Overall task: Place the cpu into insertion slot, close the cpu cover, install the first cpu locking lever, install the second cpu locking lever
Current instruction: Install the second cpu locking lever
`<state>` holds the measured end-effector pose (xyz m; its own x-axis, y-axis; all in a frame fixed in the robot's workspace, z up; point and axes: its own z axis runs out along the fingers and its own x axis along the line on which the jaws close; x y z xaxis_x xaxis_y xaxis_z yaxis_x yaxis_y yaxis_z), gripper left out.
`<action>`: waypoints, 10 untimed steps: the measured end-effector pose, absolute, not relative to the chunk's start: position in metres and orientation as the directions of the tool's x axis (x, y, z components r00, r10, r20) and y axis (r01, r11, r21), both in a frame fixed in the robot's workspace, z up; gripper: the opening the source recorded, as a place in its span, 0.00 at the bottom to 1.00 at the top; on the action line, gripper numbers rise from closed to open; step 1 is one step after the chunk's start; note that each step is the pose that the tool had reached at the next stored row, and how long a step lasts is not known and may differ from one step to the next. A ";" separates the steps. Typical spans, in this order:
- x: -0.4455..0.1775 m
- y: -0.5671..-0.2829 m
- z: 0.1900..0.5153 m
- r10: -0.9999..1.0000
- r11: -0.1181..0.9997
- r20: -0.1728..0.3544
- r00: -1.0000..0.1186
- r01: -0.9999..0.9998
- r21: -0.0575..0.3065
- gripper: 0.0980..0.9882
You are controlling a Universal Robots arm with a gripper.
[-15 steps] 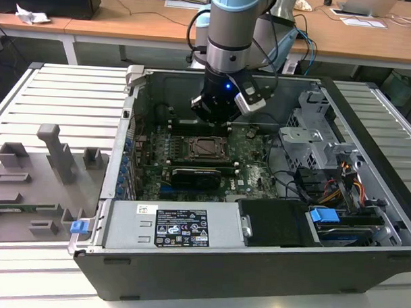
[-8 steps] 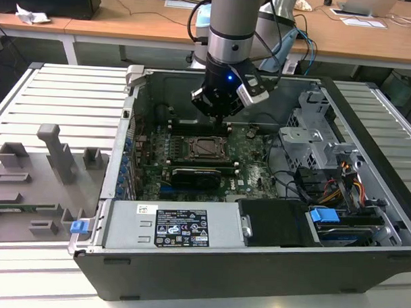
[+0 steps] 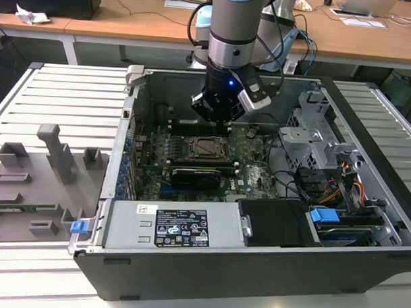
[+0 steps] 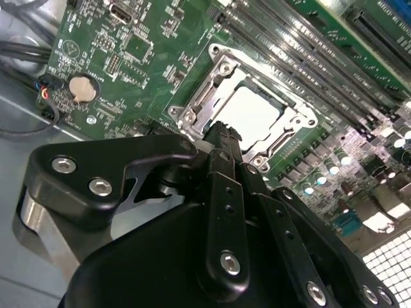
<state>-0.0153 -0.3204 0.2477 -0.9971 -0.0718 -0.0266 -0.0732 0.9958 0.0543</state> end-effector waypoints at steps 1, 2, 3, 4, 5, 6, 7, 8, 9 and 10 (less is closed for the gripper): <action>-0.015 -0.321 0.248 -0.072 0.996 -0.027 -0.997 -0.073 0.054 0.01; -0.015 -0.322 0.248 -0.072 0.996 -0.027 -0.997 -0.073 0.054 0.01; -0.015 -0.322 0.247 -0.072 0.996 -0.027 -0.997 -0.073 0.054 0.01; -0.015 -0.323 0.247 -0.072 0.996 -0.027 -0.997 -0.073 0.054 0.01; -0.015 -0.325 0.247 -0.071 0.996 -0.027 -0.997 -0.072 0.054 0.01; -0.015 -0.325 0.247 -0.068 0.996 -0.027 -0.997 -0.069 0.054 0.01; -0.015 -0.326 0.246 -0.065 0.996 -0.027 -0.998 -0.066 0.054 0.01; -0.015 -0.328 0.246 -0.061 0.997 -0.027 -0.998 -0.063 0.054 0.01; -0.015 -0.331 0.246 -0.061 0.997 -0.021 -0.998 -0.062 0.055 0.01; -0.015 -0.333 0.245 -0.061 0.997 -0.013 -0.998 -0.061 0.055 0.01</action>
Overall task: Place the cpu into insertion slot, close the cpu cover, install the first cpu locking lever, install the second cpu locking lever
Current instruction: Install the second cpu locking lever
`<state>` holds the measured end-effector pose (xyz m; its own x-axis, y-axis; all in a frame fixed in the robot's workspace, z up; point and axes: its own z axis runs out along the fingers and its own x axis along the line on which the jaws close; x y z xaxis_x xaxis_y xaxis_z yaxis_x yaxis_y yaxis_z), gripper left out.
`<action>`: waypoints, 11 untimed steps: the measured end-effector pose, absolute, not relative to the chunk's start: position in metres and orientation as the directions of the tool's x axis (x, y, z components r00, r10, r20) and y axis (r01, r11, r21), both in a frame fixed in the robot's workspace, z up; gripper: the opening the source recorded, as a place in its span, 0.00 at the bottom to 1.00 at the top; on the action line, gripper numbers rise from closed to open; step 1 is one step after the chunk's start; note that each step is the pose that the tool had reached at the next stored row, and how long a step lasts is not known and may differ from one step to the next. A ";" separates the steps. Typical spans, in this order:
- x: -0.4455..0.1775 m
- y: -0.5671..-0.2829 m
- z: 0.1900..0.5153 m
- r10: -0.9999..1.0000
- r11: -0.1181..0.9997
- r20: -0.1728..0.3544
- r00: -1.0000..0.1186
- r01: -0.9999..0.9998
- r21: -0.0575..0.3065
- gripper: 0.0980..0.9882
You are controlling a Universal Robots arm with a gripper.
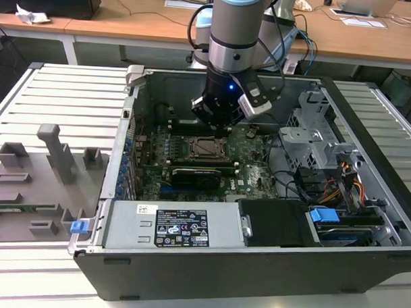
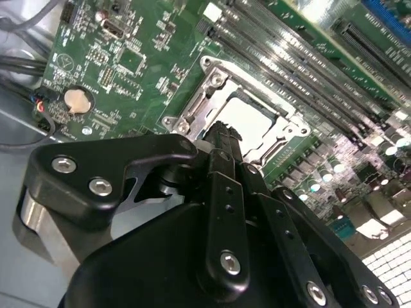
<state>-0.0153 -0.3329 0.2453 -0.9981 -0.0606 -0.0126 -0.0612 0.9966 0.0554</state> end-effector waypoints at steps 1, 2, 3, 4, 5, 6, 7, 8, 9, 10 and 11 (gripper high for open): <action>-0.015 -0.335 0.245 -0.061 0.997 -0.005 -0.998 -0.061 0.056 0.01; -0.015 -0.338 0.244 -0.061 0.996 0.001 -0.998 -0.060 0.058 0.01; -0.015 -0.340 0.243 -0.061 0.996 0.003 -0.998 -0.060 0.059 0.01; -0.015 -0.343 0.243 -0.061 0.996 0.003 -0.998 -0.060 0.061 0.01; -0.015 -0.346 0.242 -0.061 0.996 0.004 -0.998 -0.060 0.064 0.01; -0.015 -0.349 0.242 -0.061 0.996 0.003 -0.998 -0.060 0.070 0.01; -0.015 -0.351 0.241 -0.061 0.995 0.002 -0.998 -0.060 0.080 0.01; -0.015 -0.353 0.241 -0.061 0.993 0.001 -0.998 -0.060 0.098 0.01; -0.016 -0.354 0.241 -0.061 0.991 0.000 -0.998 -0.060 0.117 0.01; -0.016 -0.357 0.240 -0.061 0.990 0.000 -0.998 -0.060 0.124 0.01; -0.016 -0.359 0.239 -0.061 0.990 0.000 -0.998 -0.060 0.127 0.01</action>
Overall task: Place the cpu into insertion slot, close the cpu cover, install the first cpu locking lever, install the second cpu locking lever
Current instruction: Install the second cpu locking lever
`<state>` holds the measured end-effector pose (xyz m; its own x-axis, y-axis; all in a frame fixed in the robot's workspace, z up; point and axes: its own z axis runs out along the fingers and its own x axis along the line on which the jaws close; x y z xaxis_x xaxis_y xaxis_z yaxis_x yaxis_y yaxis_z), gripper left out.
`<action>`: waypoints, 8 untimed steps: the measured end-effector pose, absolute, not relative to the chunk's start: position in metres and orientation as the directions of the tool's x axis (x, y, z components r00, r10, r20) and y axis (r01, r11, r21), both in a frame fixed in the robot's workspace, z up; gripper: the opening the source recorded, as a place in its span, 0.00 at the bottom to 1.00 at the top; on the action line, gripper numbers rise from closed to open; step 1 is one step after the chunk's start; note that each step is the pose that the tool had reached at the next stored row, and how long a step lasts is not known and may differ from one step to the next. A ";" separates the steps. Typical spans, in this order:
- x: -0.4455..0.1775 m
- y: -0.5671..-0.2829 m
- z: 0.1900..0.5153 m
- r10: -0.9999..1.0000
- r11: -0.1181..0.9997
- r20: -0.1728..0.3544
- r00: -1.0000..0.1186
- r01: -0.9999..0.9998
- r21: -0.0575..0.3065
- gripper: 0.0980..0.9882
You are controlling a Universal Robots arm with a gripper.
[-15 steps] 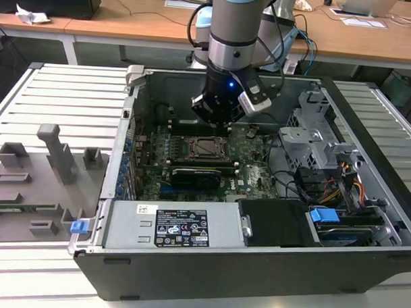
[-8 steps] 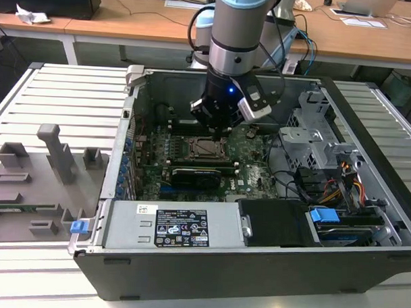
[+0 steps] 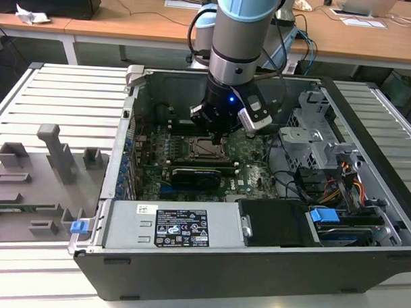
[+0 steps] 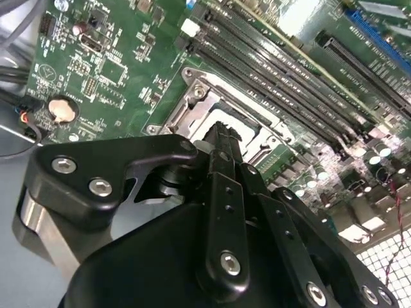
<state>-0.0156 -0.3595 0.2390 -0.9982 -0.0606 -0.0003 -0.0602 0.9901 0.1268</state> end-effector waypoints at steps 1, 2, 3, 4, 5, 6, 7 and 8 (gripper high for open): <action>-0.016 -0.366 0.238 -0.061 0.989 -0.001 -0.998 -0.061 0.132 0.01; -0.016 -0.368 0.237 -0.061 0.989 -0.001 -0.998 -0.061 0.134 0.01; -0.017 -0.370 0.237 -0.062 0.989 -0.001 -0.998 -0.061 0.135 0.01; -0.023 -0.372 0.237 -0.062 0.989 -0.001 -0.998 -0.061 0.135 0.01; -0.026 -0.373 0.237 -0.061 0.989 -0.001 -0.998 -0.061 0.135 0.01; -0.028 -0.374 0.237 -0.061 0.989 -0.001 -0.998 -0.061 0.135 0.01; -0.030 -0.376 0.237 -0.062 0.989 -0.001 -0.998 -0.061 0.135 0.01; -0.032 -0.377 0.237 -0.062 0.989 -0.001 -0.998 -0.061 0.135 0.01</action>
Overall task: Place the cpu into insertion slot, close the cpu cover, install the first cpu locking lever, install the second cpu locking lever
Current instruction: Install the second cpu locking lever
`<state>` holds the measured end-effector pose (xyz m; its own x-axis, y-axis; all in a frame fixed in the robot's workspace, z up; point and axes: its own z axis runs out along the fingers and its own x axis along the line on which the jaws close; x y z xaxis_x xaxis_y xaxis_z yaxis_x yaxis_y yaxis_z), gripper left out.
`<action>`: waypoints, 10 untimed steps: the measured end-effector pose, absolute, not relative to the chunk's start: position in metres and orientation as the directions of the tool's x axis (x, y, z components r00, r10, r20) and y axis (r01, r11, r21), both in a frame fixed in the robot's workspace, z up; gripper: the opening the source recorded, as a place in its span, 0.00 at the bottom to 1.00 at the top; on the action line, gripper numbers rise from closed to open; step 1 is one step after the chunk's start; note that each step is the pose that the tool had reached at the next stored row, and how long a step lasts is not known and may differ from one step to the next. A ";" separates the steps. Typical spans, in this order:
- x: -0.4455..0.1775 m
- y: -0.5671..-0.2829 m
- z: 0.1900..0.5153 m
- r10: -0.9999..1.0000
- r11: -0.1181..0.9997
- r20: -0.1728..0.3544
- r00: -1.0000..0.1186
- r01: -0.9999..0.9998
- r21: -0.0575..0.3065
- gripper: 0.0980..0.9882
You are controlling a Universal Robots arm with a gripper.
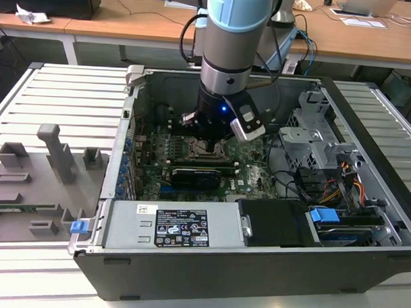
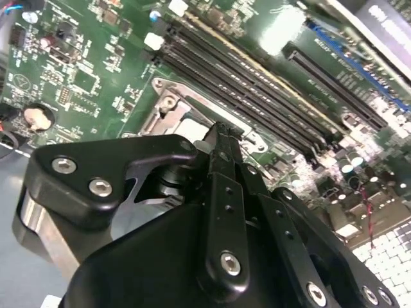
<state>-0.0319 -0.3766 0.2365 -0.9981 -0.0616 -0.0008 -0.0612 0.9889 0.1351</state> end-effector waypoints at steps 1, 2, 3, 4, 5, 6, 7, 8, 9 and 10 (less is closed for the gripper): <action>-0.034 -0.377 0.237 -0.062 0.989 -0.001 -0.998 -0.061 0.135 0.01; -0.036 -0.378 0.237 -0.062 0.989 -0.001 -0.998 -0.061 0.135 0.01; -0.038 -0.379 0.237 -0.061 0.989 -0.001 -0.998 -0.061 0.135 0.01; -0.041 -0.380 0.236 -0.062 0.989 -0.001 -0.998 -0.061 0.135 0.01; -0.044 -0.381 0.236 -0.061 0.989 -0.001 -0.998 -0.061 0.135 0.01; -0.046 -0.381 0.236 -0.061 0.989 -0.001 -0.998 -0.061 0.135 0.01; -0.047 -0.382 0.236 -0.062 0.989 -0.001 -0.998 -0.061 0.135 0.01; -0.048 -0.382 0.236 -0.062 0.989 -0.001 -0.998 -0.061 0.136 0.01; -0.050 -0.382 0.235 -0.062 0.989 -0.001 -0.998 -0.061 0.136 0.01; -0.055 -0.382 0.233 -0.062 0.989 -0.001 -0.998 -0.061 0.137 0.01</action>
